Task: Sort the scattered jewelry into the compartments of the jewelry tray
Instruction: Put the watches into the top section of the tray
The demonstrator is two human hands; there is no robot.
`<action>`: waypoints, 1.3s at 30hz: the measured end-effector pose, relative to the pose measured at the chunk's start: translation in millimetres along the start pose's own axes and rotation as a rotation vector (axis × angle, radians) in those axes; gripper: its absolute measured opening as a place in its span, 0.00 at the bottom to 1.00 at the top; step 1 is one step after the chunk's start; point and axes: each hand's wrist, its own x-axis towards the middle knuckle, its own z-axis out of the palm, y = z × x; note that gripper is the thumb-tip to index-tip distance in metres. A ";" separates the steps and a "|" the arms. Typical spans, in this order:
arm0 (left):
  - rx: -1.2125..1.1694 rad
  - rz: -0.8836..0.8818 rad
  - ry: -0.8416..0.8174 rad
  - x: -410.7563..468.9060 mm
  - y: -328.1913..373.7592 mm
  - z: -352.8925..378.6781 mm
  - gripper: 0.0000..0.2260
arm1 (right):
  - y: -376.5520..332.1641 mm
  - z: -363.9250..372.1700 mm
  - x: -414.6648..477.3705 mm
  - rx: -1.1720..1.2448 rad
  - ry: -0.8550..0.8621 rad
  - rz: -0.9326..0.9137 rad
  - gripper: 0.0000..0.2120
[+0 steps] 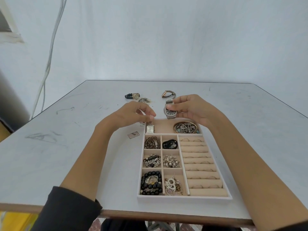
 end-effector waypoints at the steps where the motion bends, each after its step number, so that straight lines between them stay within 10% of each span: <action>1: -0.011 -0.006 -0.006 -0.7 0.6 -0.1 0.07 | -0.5 0.0 -0.4 0.000 0.000 0.003 0.12; 27: -0.091 -0.008 0.070 0.8 -18.3 -4.7 0.10 | -13.3 2.7 -17.0 -0.332 -0.149 0.082 0.15; 39: 0.479 -0.096 0.090 -9.5 -61.9 10.6 0.23 | -17.7 9.3 -18.9 -0.672 -0.024 0.039 0.17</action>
